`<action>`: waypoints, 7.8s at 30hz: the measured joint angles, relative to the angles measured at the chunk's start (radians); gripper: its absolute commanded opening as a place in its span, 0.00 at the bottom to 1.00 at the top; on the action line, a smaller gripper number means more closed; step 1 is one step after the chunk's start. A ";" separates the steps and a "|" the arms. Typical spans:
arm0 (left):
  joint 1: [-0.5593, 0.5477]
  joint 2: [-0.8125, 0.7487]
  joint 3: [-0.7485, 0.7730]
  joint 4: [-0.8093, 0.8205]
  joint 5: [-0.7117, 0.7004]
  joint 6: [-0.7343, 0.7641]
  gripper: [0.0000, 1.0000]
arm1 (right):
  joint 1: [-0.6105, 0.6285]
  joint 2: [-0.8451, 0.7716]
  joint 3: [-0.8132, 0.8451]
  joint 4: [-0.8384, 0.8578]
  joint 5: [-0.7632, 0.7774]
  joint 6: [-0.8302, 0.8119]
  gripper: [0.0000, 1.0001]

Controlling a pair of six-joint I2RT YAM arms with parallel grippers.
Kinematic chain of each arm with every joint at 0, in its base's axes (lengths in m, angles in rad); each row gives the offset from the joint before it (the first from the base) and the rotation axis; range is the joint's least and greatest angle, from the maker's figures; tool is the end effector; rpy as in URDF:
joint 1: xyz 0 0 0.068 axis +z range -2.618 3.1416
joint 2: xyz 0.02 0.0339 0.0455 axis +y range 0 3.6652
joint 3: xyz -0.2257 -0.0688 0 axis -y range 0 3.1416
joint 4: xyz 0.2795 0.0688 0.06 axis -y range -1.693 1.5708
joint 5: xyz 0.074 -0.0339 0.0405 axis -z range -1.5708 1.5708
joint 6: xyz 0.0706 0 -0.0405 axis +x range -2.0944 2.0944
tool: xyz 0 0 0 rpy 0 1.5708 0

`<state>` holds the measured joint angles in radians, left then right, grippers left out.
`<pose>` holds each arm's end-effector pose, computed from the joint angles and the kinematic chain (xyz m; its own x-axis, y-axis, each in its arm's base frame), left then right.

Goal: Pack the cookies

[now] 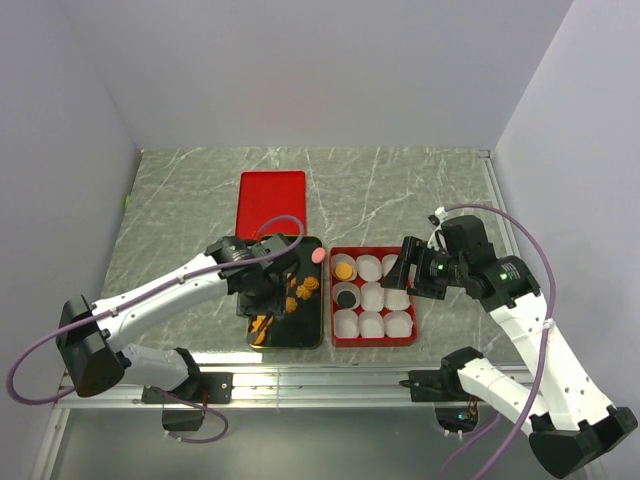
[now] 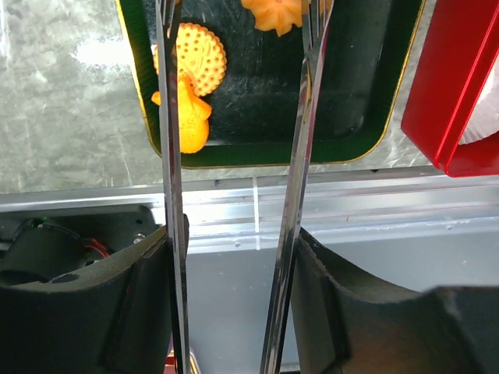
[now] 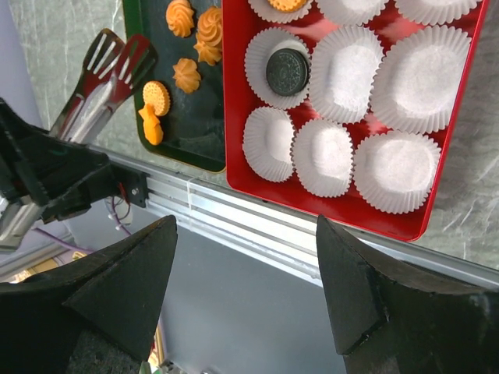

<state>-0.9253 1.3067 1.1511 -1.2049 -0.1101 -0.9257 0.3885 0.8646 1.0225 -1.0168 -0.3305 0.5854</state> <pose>0.1726 -0.2163 0.2063 -0.9771 -0.0227 -0.2114 -0.0010 0.9948 -0.1022 0.2061 0.1091 0.2818 -0.8904 0.2003 -0.4087 -0.0750 0.8212 0.5657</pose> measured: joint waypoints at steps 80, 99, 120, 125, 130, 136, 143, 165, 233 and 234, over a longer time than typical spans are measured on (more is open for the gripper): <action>-0.298 0.268 0.275 0.130 0.200 0.081 0.35 | 0.001 0.057 0.063 0.002 0.069 -0.025 0.78; -0.314 0.297 0.227 0.123 0.176 0.066 0.50 | 0.001 0.060 0.062 0.003 0.054 -0.025 0.78; -0.308 0.315 0.314 0.056 0.108 0.075 0.55 | 0.001 0.076 0.051 0.016 0.053 -0.025 0.77; -0.266 0.267 0.357 0.032 0.072 0.076 0.56 | 0.001 0.076 0.051 0.020 0.053 -0.024 0.77; -0.177 0.126 0.307 0.002 0.043 0.087 0.56 | 0.001 0.076 0.051 0.023 0.053 -0.022 0.77; -0.080 -0.047 0.132 -0.021 0.032 0.103 0.56 | 0.001 0.076 0.051 0.023 0.053 -0.014 0.77; -0.049 -0.042 0.068 -0.018 0.035 0.148 0.57 | 0.001 0.071 0.051 0.022 0.055 -0.002 0.77; -0.007 0.215 0.075 0.109 0.051 0.332 0.59 | 0.000 0.042 0.051 -0.005 0.105 0.000 0.78; -0.095 0.640 0.661 0.110 0.128 0.295 0.51 | -0.023 0.071 0.058 -0.029 0.160 -0.055 0.77; -0.095 0.640 0.661 0.111 0.128 0.296 0.51 | -0.023 0.071 0.058 -0.029 0.158 -0.055 0.77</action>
<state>-1.0206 1.9465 1.8126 -1.0935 0.0177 -0.6292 0.3656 0.9356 1.0809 -1.0458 -0.1730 0.5301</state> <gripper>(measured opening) 0.512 0.769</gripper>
